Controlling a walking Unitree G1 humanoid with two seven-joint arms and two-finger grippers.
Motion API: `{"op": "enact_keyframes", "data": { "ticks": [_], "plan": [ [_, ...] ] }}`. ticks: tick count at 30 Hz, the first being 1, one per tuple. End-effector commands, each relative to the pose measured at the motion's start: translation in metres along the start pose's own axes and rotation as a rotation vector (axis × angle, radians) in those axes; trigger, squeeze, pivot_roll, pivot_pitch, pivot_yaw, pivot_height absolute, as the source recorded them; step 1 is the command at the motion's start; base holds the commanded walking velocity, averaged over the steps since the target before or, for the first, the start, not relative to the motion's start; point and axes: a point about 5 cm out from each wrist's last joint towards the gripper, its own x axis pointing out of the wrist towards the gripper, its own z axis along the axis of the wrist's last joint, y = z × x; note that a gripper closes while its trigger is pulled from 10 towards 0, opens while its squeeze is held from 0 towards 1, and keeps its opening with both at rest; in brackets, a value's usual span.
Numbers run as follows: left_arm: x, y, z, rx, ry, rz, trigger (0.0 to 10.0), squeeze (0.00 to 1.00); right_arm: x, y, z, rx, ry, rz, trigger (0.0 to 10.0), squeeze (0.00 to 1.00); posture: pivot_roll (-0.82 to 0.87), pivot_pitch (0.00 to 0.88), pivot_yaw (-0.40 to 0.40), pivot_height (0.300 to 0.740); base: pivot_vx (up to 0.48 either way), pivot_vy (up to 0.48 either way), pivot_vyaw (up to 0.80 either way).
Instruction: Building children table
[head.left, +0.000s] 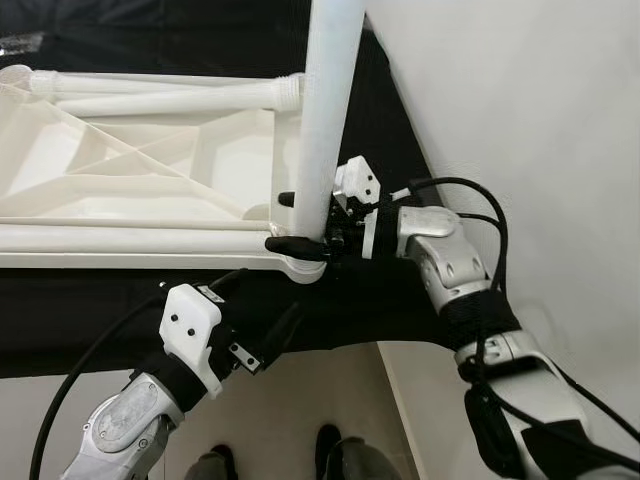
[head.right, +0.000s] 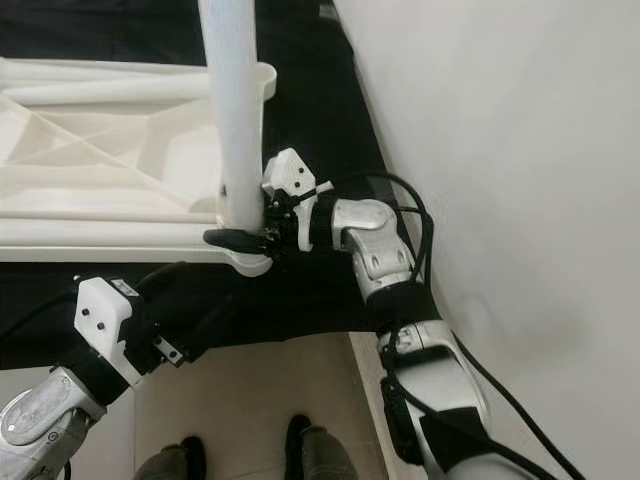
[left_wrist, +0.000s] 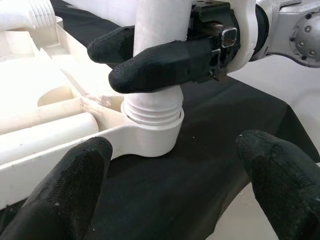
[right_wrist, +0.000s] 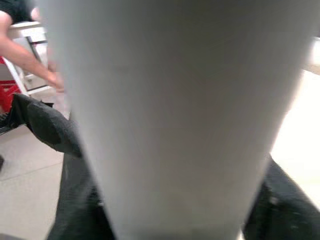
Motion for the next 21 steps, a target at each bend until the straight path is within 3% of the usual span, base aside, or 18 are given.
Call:
{"op": "enact_keyframes", "data": {
  "ticks": [1, 7, 13, 15, 16, 17, 18, 19, 20, 21],
  "plan": [
    [-0.003, -0.004, -0.004, -0.018, 0.016, -0.006, 10.0, 0.00, -0.002, -0.002, 0.000, 0.004, -0.018, 0.014, 0.0, 0.00, 0.14, 0.281, -0.109, 0.740, 0.000, 0.000, 0.00],
    [-0.003, -0.003, -0.004, -0.018, 0.017, -0.003, 10.0, 0.00, -0.006, -0.004, -0.002, 0.023, -0.042, 0.029, 0.0, 0.00, 0.14, 0.284, -0.110, 0.740, 0.000, 0.000, 0.00],
    [-0.004, -0.003, -0.005, -0.021, 0.019, -0.004, 10.0, 0.00, -0.019, -0.001, -0.013, 0.004, -0.038, -0.054, 0.0, 0.00, 0.11, 0.295, -0.112, 0.740, 0.000, 0.000, 0.00],
    [-0.004, -0.003, -0.006, -0.023, 0.023, -0.006, 10.0, 0.00, -0.020, 0.001, -0.023, 0.036, -0.022, -0.220, 0.0, 0.00, 0.10, 0.301, -0.116, 0.740, 0.000, 0.000, 0.00],
    [-0.004, -0.003, -0.006, -0.023, 0.023, -0.006, 10.0, 0.00, -0.020, 0.001, -0.023, 0.036, -0.022, -0.220, 0.0, 0.00, 0.10, 0.301, -0.116, 0.740, 0.000, 0.000, 0.00],
    [-0.004, -0.003, -0.006, -0.026, 0.025, -0.010, 10.0, 0.00, -0.016, 0.007, -0.037, 0.078, 0.032, -0.392, 0.0, 0.00, 0.10, 0.304, -0.114, 0.740, 0.000, 0.000, 0.00],
    [-0.004, -0.004, -0.006, -0.031, 0.027, -0.016, 10.0, 0.00, -0.016, 0.025, -0.057, 0.079, 0.164, -0.686, 0.0, 0.00, 0.08, 0.311, -0.106, 0.740, 0.000, 0.000, 0.00],
    [-0.004, -0.004, -0.006, -0.031, 0.027, -0.016, 10.0, 0.00, -0.016, 0.025, -0.057, 0.079, 0.164, -0.686, 0.0, 0.00, 0.08, 0.311, -0.106, 0.740, 0.000, 0.000, 0.00],
    [-0.004, -0.004, -0.006, -0.035, 0.027, -0.021, 10.0, 0.00, -0.019, 0.043, -0.062, 0.043, 0.210, -0.846, 0.0, 0.00, 0.08, 0.314, -0.104, 0.740, 0.000, 0.000, 0.00],
    [-0.004, -0.004, -0.006, -0.035, 0.027, -0.021, 10.0, 0.00, -0.019, 0.043, -0.062, 0.043, 0.210, -0.846, 0.0, 0.00, 0.08, 0.314, -0.104, 0.740, 0.000, 0.000, 0.00]
  ]
}}
